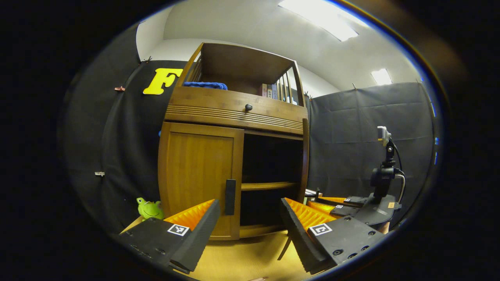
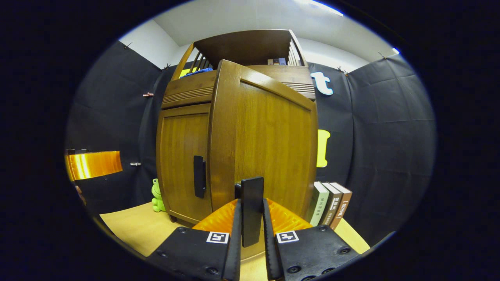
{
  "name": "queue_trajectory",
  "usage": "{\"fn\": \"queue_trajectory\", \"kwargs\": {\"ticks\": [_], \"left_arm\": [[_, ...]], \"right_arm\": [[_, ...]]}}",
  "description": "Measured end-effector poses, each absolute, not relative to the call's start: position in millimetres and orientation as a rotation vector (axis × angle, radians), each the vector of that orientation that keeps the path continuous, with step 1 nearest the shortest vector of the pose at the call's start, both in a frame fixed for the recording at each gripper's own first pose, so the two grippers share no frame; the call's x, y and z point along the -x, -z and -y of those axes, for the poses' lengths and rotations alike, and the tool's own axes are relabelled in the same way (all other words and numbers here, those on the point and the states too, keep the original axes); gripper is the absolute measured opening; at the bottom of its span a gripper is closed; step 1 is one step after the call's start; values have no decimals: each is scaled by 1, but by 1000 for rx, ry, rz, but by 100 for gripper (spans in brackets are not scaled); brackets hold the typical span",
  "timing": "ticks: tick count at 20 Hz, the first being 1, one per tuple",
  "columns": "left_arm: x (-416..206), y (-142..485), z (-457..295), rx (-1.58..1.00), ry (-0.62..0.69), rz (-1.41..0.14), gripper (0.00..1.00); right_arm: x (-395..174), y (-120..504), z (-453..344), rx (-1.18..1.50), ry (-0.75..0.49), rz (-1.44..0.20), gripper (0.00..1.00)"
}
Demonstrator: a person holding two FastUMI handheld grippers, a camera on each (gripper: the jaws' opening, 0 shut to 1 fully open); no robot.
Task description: Open the right door of the double-door shoe cabinet with the right hand, and open the left door with the left hand.
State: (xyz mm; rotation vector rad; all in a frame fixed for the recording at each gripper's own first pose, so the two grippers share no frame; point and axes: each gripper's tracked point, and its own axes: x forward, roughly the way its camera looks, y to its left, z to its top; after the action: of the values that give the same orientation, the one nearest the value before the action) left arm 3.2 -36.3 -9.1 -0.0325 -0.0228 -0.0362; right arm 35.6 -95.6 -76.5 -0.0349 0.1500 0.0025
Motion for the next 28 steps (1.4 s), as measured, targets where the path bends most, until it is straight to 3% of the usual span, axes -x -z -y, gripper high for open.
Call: {"fn": "queue_trajectory", "kwargs": {"ticks": [2, 4, 13, 17, 18, 19, 28], "left_arm": [[-7, 9, 45, 34, 49, 28, 95], [-10, 10, 54, 33, 60, 25, 95], [-21, 7, 76, 51, 85, 39, 94], [-27, 10, 80, 43, 79, 32, 94], [-28, 11, 81, 38, 76, 30, 94], [-31, 12, 81, 32, 74, 28, 95], [-42, 21, 83, 11, 46, 8, 96]], "right_arm": [[-31, 75, 109, 41, 16, -151, 29], [-21, 72, 119, 58, 34, -152, 19], [4, 58, 171, 76, 118, -148, 16], [15, 55, 205, 114, 197, -151, 18], [18, 55, 211, 114, 205, -151, 22], [20, 54, 216, 105, 209, -154, 14], [42, 41, 264, 121, 325, -131, 7]]}}
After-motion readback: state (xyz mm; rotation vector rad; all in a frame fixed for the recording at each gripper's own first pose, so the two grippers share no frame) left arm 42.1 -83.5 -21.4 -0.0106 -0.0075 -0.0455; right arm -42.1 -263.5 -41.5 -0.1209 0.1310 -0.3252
